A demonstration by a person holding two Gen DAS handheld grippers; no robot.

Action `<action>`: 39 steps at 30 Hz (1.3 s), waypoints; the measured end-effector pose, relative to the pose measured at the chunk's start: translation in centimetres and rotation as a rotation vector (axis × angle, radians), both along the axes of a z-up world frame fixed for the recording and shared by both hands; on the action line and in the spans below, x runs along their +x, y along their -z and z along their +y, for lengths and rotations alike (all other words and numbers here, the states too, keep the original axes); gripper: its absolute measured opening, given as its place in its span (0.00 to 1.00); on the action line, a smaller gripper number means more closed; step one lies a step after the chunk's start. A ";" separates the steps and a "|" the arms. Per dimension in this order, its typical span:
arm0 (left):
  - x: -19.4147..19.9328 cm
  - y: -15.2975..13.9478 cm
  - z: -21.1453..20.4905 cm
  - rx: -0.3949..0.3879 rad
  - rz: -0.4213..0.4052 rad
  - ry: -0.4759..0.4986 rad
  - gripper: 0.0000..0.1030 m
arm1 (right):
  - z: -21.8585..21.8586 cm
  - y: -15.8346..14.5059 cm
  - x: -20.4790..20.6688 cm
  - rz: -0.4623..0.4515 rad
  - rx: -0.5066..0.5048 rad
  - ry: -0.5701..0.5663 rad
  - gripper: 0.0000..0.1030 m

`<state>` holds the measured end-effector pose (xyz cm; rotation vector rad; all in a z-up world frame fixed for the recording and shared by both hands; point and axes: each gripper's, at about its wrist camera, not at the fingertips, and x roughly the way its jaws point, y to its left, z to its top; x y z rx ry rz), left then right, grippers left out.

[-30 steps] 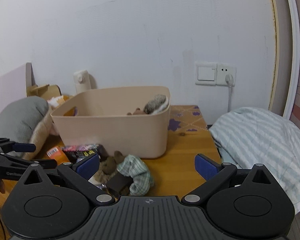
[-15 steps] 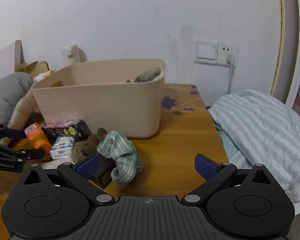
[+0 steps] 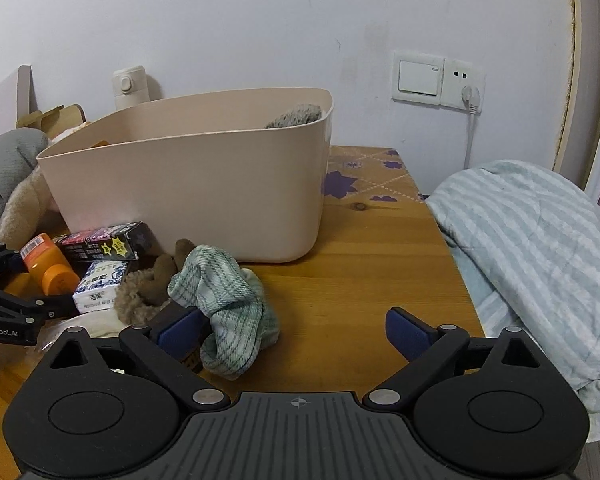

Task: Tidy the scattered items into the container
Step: 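Grasp the orange juice bottle with the left tool while the right tool grasps the green plaid scrunchie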

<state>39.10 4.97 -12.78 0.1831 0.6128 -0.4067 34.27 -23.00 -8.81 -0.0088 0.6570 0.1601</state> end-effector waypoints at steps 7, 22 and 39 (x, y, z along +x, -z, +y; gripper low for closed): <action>0.2 0.1 0.1 -0.029 0.027 -0.018 0.80 | 0.1 0.4 0.8 0.006 0.001 -0.006 0.90; 0.0 0.0 0.2 -0.065 0.037 -0.038 0.79 | 0.2 0.9 1.0 0.053 0.030 -0.056 0.18; -1.8 -0.9 0.5 -0.122 0.029 -0.035 0.79 | 0.2 -0.4 -0.4 0.024 0.045 -0.064 0.11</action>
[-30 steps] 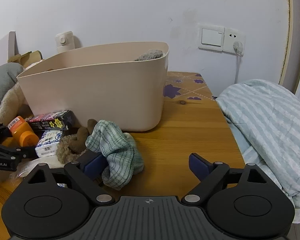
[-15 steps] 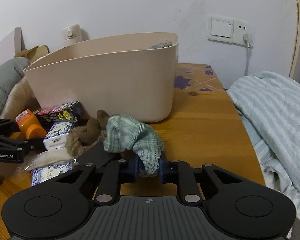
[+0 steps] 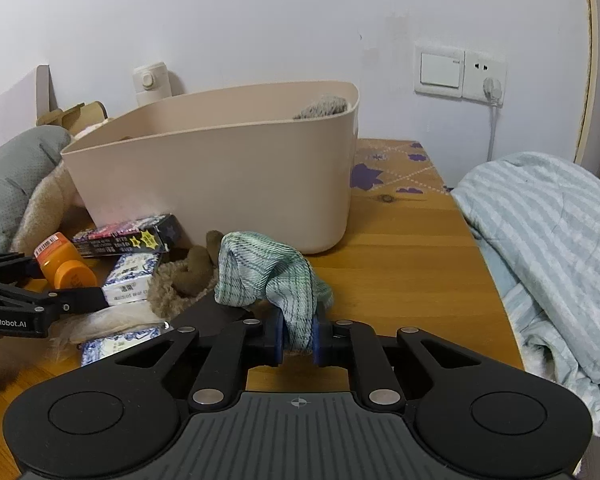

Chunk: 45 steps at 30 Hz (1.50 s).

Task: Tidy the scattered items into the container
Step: 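Grasp the orange juice bottle with the left tool while the right tool grasps the green plaid scrunchie, then lift the orange bottle and green scrunchie over the basket with both tools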

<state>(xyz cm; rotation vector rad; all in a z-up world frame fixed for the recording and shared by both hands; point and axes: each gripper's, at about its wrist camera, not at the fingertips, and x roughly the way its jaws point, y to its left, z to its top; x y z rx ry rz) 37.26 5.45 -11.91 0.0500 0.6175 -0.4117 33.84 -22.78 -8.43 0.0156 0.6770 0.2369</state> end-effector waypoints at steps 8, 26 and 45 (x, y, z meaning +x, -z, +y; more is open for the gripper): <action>-1.7 -1.4 0.1 -0.011 -0.035 0.005 0.79 | 0.1 -1.9 -1.7 -0.046 -0.017 -0.009 0.11; -3.5 -7.9 0.0 -0.043 -0.174 -0.002 0.79 | 0.1 -8.5 -4.0 -0.206 -0.048 -0.004 0.11; 0.3 -14.2 -2.0 -0.036 -0.307 -0.025 0.79 | 1.2 -12.2 -1.6 -0.293 -0.037 0.000 0.11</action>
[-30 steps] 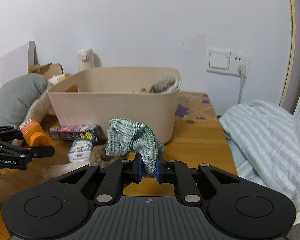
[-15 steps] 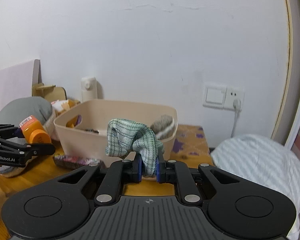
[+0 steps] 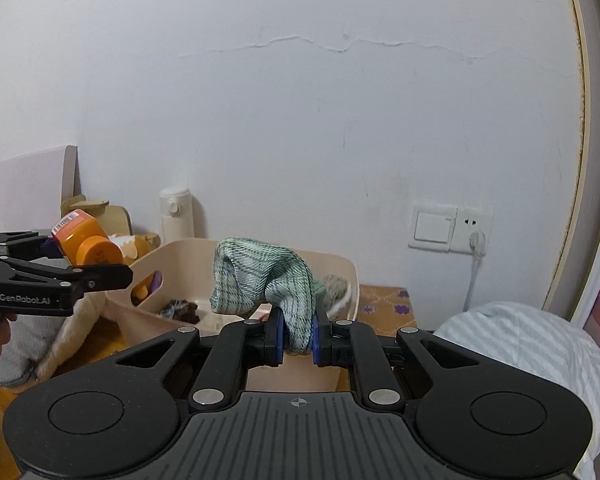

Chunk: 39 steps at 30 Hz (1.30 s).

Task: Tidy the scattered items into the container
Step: 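Lift the orange bottle and green scrunchie over the basket with both tools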

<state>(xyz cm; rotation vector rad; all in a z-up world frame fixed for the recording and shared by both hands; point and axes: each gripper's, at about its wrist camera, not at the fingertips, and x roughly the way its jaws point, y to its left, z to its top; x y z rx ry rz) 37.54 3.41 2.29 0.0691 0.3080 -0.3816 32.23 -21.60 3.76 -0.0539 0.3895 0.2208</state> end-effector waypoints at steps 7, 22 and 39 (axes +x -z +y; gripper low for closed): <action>2.6 -0.7 0.4 -0.033 0.006 -0.038 0.79 | 0.4 -0.8 1.9 -0.011 0.006 0.003 0.11; 7.7 -0.4 -0.9 -0.022 0.052 -0.094 0.79 | 1.3 0.5 8.2 0.019 0.008 0.029 0.11; 12.4 3.5 -1.0 -0.006 0.253 -0.168 0.79 | 3.4 4.8 14.4 0.165 -0.072 0.008 0.11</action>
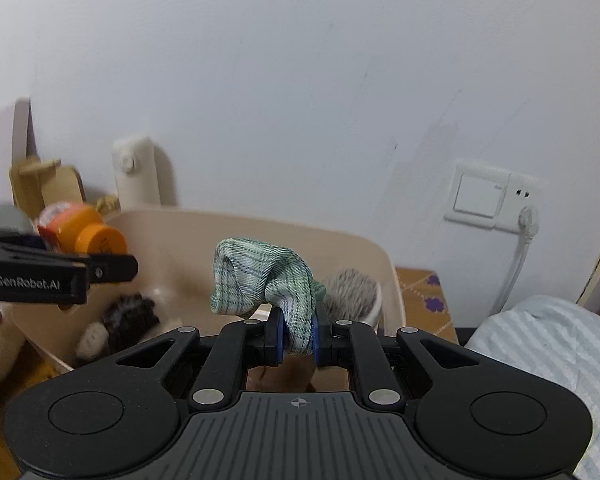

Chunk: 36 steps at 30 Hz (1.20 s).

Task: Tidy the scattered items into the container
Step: 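Lift the orange bottle and green scrunchie over the basket with both tools, then open both tools to drop the bottle and scrunchie into the basket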

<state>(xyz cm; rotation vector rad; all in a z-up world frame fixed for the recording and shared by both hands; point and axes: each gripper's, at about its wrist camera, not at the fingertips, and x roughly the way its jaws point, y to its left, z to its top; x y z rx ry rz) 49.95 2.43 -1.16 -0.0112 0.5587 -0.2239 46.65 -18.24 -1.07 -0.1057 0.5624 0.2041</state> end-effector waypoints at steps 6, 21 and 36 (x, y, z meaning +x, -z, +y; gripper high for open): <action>1.6 1.5 -0.5 0.059 0.095 -0.021 0.79 | 0.3 1.5 0.9 0.054 -0.044 -0.008 0.11; 1.3 2.6 -2.2 0.157 0.122 0.007 0.79 | 0.6 2.6 1.2 0.091 -0.075 -0.004 0.22; -2.2 -0.3 -2.6 0.137 0.008 0.007 0.79 | -0.5 0.9 -2.1 -0.007 -0.033 0.029 0.75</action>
